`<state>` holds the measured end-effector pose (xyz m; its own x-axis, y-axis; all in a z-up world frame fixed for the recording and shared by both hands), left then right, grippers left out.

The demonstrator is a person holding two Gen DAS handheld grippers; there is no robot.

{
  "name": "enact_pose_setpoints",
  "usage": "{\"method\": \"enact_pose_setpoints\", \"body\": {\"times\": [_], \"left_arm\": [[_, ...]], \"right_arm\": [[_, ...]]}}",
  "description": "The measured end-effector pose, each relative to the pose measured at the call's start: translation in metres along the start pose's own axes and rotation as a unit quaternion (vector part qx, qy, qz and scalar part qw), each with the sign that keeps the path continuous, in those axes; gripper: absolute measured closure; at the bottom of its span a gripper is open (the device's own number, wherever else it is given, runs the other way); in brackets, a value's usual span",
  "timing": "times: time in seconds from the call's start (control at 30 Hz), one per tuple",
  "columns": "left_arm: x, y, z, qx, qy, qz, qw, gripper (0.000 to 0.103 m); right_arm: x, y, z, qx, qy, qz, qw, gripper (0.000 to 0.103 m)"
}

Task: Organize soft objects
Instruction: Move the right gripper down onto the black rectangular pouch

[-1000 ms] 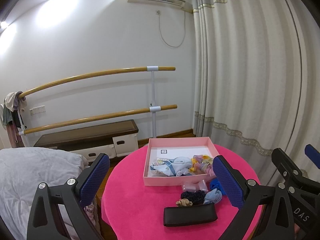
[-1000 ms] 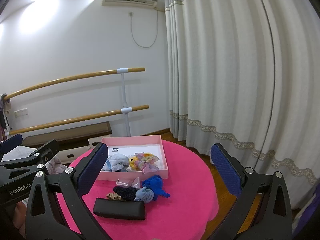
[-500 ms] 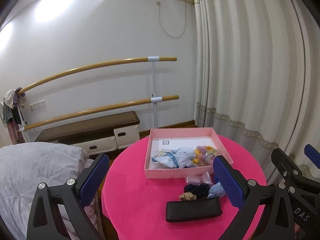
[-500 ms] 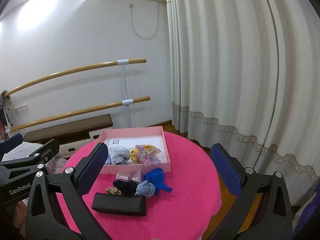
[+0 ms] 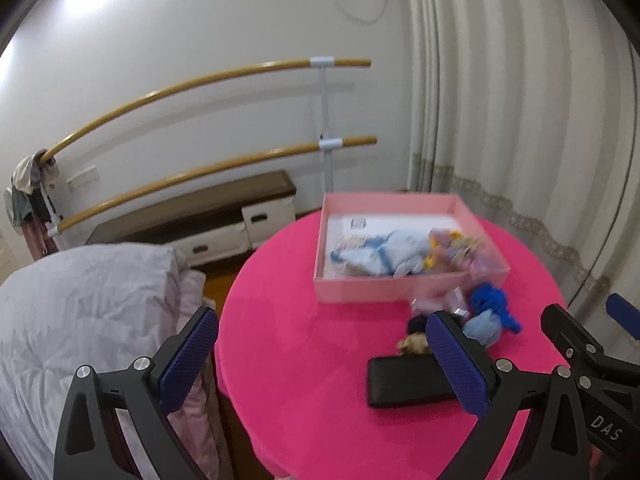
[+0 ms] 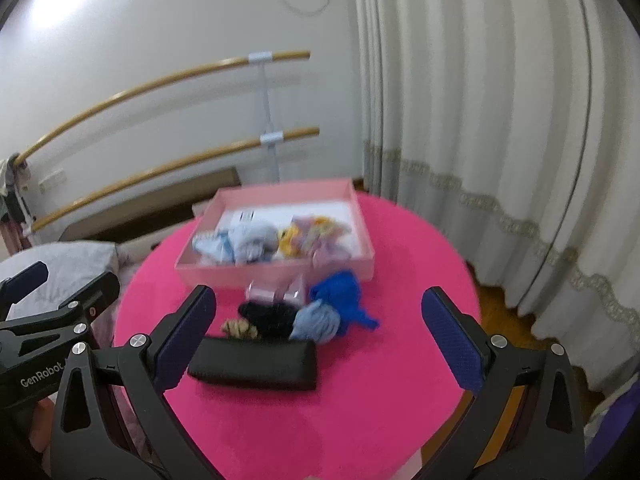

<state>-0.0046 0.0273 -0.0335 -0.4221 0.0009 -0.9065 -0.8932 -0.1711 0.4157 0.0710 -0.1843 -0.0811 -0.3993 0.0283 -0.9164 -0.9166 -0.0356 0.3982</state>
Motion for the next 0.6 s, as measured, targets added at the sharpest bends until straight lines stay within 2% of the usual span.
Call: {"method": "enact_pose_setpoints", "body": {"times": [0.27,0.6], "left_arm": [[0.038,-0.046,0.026,-0.02,0.005,0.068,0.9974,0.0],[0.074,-0.106,0.058,-0.023,0.017,0.12,0.9924,0.0]], "right_arm": [[0.048,-0.028,0.007,0.001,-0.017,0.079,0.997,0.0],[0.098,-0.064,0.037,0.003,-0.013,0.162,0.987,0.0]]}}
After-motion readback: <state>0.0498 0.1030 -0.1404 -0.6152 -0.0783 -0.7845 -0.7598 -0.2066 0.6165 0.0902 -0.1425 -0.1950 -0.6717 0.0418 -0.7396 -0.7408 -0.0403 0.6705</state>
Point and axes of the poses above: each gripper's, at about its wrist camera, not at the fingertips, and y roughly against the way its jaws point, z to its left, x to its underside, the point moved 9 cm from there along -y, roughly the way its jaws point, and after that the axes turned 14 degrees about -z, right-handed, at the moved point
